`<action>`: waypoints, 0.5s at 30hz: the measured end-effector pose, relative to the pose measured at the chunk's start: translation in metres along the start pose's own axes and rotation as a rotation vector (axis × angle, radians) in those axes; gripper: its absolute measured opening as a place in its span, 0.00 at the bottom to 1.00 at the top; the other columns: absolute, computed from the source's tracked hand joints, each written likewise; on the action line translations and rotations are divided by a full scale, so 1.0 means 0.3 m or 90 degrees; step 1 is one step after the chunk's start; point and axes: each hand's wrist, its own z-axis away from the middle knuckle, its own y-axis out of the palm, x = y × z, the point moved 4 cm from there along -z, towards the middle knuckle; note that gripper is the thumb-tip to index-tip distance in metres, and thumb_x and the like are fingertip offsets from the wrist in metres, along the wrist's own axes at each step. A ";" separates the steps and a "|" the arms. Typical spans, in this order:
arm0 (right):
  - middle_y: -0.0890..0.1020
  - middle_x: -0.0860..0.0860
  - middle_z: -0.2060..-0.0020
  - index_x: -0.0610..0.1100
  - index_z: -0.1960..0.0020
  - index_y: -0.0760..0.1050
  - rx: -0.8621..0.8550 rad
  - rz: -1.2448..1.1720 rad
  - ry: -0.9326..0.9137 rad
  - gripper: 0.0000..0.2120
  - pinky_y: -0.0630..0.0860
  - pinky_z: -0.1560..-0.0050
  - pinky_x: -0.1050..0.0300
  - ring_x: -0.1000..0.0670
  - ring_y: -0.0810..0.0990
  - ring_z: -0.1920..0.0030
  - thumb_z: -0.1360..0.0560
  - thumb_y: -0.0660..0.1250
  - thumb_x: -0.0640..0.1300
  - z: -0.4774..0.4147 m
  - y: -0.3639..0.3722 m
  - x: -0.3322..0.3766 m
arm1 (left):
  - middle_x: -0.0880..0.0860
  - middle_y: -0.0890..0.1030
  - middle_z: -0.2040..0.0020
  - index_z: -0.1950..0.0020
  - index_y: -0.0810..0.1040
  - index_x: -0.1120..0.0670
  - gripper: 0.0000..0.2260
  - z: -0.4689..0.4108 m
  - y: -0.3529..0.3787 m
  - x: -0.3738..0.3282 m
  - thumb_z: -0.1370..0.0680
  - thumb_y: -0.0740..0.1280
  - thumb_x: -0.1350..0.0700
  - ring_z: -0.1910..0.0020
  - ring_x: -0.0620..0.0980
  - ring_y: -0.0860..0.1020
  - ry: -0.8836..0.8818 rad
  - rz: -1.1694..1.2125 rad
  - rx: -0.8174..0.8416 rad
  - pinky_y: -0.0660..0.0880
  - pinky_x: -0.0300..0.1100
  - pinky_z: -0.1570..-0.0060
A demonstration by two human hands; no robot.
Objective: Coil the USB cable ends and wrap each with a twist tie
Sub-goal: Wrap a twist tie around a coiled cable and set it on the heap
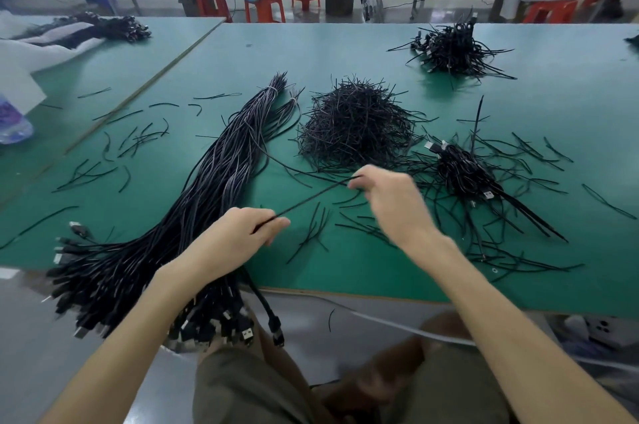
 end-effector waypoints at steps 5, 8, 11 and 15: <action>0.80 0.59 0.63 0.42 0.47 0.80 0.070 -0.030 0.002 0.08 0.79 0.54 0.47 0.48 0.80 0.60 0.17 0.61 0.39 0.028 -0.009 -0.055 | 0.49 0.73 0.69 0.63 0.72 0.47 0.21 0.004 -0.004 -0.020 0.20 0.55 0.33 0.71 0.45 0.69 0.017 0.068 -0.049 0.67 0.37 0.67; 0.74 0.59 0.67 0.43 0.47 0.78 0.106 -0.097 0.029 0.11 0.74 0.58 0.50 0.52 0.74 0.65 0.15 0.60 0.48 0.063 0.036 -0.047 | 0.49 0.72 0.69 0.57 0.78 0.47 0.17 -0.027 -0.005 -0.049 0.18 0.58 0.39 0.72 0.46 0.67 -0.010 0.111 -0.077 0.66 0.40 0.70; 0.75 0.56 0.69 0.44 0.51 0.78 0.106 -0.151 0.040 0.16 0.70 0.62 0.53 0.55 0.71 0.69 0.16 0.59 0.54 0.092 0.048 -0.045 | 0.46 0.71 0.69 0.50 0.83 0.51 0.10 -0.031 -0.008 -0.055 0.16 0.65 0.49 0.73 0.46 0.66 -0.053 0.336 -0.095 0.67 0.37 0.73; 0.72 0.57 0.75 0.47 0.56 0.79 0.090 -0.170 0.030 0.17 0.66 0.66 0.56 0.54 0.66 0.74 0.16 0.58 0.54 0.119 0.027 -0.028 | 0.48 0.78 0.65 0.49 0.86 0.53 0.07 -0.025 -0.042 -0.038 0.22 0.73 0.51 0.71 0.45 0.75 -0.164 0.771 -0.130 0.75 0.35 0.69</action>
